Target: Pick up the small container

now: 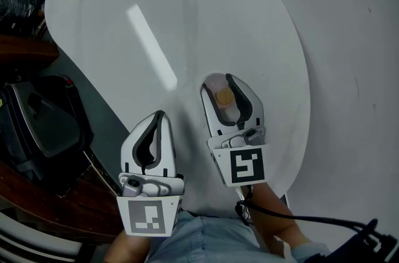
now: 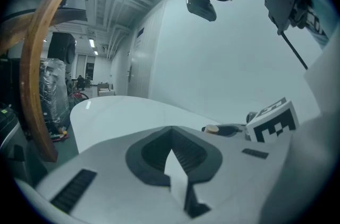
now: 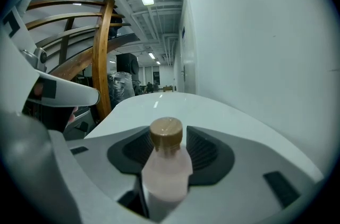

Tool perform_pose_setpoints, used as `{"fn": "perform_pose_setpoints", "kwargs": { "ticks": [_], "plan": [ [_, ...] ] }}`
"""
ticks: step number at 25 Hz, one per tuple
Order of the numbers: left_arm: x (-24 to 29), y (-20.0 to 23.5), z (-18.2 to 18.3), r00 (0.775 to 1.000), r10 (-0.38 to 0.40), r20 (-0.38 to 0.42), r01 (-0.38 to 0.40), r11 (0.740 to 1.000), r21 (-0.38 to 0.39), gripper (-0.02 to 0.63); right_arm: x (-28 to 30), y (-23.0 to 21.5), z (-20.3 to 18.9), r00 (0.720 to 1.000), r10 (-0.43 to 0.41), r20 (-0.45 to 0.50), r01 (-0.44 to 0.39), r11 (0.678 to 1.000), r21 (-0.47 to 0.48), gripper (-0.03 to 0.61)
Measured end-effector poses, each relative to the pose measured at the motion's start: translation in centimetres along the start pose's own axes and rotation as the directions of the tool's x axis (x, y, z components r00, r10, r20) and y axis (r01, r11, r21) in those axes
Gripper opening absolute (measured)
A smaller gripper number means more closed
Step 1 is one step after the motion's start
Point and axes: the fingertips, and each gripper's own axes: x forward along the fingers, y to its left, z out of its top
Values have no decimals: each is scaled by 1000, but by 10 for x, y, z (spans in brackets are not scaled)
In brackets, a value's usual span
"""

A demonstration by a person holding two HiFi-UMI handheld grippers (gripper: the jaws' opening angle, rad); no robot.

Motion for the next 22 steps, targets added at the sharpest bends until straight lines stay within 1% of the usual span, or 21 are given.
{"fn": "perform_pose_setpoints", "kwargs": {
  "ticks": [6, 8, 9, 16, 19, 22],
  "plan": [
    [1, -2, -1, 1000, 0, -6, 0, 1000, -6, 0, 2, 0, 5, 1000, -13, 15, 14, 1000, -27, 165],
    [2, -3, -1, 1000, 0, -5, 0, 1000, -6, -1, 3, 0, 5, 1000, -22, 19, 23, 999, -37, 125],
    [2, -3, -1, 1000, 0, -3, 0, 1000, -7, 0, 3, 0, 5, 1000, -25, 19, 26, 999, -43, 116],
    [-1, -4, 6, 1000, 6, 12, -6, 1000, 0, 0, 4, -5, 4, 1000, -22, 7, 23, 999, -47, 109],
    [-4, -6, 8, 1000, 7, 23, -7, 1000, 11, 0, 1, -8, 6, 1000, -25, 19, 26, 999, -33, 109],
    [-9, -7, 17, 999, 14, 50, -15, 1000, 17, 0, -5, -9, 21, 998, -22, 52, 23, 999, -32, 109]
  ]
}}
